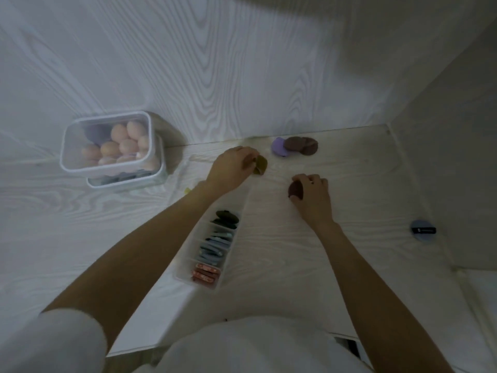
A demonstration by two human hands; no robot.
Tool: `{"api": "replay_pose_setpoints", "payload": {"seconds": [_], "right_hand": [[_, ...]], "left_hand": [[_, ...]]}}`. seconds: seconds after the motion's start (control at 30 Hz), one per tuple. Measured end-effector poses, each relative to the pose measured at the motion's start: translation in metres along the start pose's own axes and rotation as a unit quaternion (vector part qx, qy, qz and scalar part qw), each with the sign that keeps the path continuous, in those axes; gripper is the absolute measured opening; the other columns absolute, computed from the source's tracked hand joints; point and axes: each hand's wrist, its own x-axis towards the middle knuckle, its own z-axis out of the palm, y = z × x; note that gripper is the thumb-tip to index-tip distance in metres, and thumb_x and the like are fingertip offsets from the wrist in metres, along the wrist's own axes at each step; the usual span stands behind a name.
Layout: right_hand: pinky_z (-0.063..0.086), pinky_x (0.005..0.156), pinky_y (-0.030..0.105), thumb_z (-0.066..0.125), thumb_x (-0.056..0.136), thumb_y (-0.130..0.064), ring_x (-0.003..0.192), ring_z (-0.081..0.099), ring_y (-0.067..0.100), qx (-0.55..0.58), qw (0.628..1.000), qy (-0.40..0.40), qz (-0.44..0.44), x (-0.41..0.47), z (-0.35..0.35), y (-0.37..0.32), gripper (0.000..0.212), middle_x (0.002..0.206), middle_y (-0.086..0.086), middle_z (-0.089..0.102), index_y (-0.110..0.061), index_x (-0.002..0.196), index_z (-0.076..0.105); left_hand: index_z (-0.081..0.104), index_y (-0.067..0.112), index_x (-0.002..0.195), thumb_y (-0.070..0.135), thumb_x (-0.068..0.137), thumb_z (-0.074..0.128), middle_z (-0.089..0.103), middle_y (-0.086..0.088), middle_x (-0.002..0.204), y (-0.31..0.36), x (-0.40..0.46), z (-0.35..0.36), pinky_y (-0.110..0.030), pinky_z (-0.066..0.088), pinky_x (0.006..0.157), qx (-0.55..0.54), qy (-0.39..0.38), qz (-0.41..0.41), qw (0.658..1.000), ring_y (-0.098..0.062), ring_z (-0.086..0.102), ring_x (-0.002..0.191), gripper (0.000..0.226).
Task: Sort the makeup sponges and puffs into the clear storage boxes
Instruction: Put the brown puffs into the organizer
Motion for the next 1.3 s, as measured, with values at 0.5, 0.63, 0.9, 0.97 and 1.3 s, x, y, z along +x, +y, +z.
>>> {"api": "replay_pose_setpoints", "payload": {"seconds": [0.5,0.63,0.9,0.97,1.3], "right_hand": [[0.039,0.086,0.035,0.062,0.087,-0.016,0.109,0.045,0.031,0.047,0.999,-0.007,0.016,0.013,-0.011,0.036,0.042,0.121,0.016,0.051,-0.011,0.127,0.051],[0.042,0.084,0.037,0.062,0.085,-0.009,0.105,0.049,0.031,0.082,0.996,0.022,0.012,0.009,-0.011,0.034,0.041,0.116,0.017,0.054,-0.011,0.125,0.054],[0.049,0.081,0.035,0.063,0.084,-0.01,0.092,0.062,0.023,0.201,0.97,0.125,0.053,-0.037,-0.01,0.016,0.025,0.103,0.007,0.068,-0.012,0.11,0.062],[0.047,0.076,0.032,0.063,0.085,-0.011,0.088,0.062,0.021,0.218,0.967,0.126,0.043,-0.05,-0.009,0.005,0.018,0.097,0.005,0.069,-0.012,0.103,0.064],[0.041,0.065,0.011,0.064,0.083,-0.007,0.078,0.058,0.008,0.295,0.95,0.097,-0.018,-0.078,-0.011,-0.054,0.014,0.091,0.001,0.068,-0.012,0.095,0.066]], "left_hand": [[0.043,0.011,0.134,0.028,0.091,0.053,0.043,-0.014,0.137,0.034,0.123,0.093,-0.039,0.035,0.1,0.131,-0.028,-0.03,0.991,-0.032,0.033,0.127,0.048],[0.062,0.014,0.115,0.016,0.085,0.061,0.058,-0.011,0.117,0.044,0.11,0.079,-0.031,0.041,0.088,0.021,0.032,-0.028,0.999,-0.026,0.053,0.107,0.031],[0.07,0.017,0.101,0.01,0.08,0.069,0.062,0.001,0.093,0.03,-0.024,0.004,-0.018,0.048,0.074,-0.132,0.104,0.032,0.985,-0.003,0.057,0.078,0.022],[0.07,0.017,0.102,0.009,0.082,0.068,0.062,0.002,0.094,0.013,-0.06,-0.011,-0.015,0.047,0.071,-0.103,0.109,0.031,0.988,0.0,0.056,0.079,0.022],[0.073,0.016,0.098,0.009,0.082,0.068,0.065,-0.004,0.094,-0.034,-0.105,-0.015,-0.015,0.045,0.074,0.028,0.089,0.058,0.994,-0.013,0.062,0.08,0.018]]}}
